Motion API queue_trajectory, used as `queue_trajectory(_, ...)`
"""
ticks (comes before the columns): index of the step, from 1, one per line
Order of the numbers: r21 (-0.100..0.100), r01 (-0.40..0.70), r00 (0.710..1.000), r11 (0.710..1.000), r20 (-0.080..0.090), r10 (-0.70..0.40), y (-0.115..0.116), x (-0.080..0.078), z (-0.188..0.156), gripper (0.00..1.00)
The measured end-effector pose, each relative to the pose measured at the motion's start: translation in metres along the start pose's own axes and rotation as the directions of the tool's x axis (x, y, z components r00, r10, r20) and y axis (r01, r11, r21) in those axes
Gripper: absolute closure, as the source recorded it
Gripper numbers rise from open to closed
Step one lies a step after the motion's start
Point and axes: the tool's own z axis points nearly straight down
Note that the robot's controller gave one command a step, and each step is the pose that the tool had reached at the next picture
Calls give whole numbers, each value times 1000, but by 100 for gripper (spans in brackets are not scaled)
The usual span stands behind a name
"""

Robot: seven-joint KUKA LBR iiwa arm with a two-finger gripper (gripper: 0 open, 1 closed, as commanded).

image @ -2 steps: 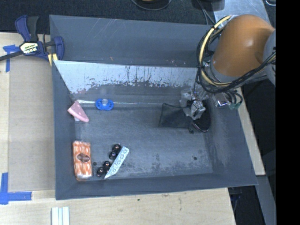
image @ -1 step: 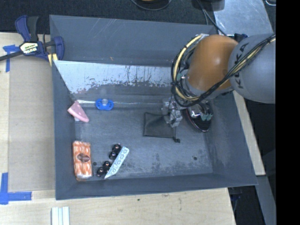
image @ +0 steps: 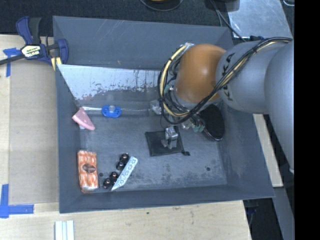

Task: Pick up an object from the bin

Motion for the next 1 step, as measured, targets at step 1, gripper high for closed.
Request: queue_trajectory(1, 2, -4, 1000, 1000, 1, 4, -3, 0, -1, 0)
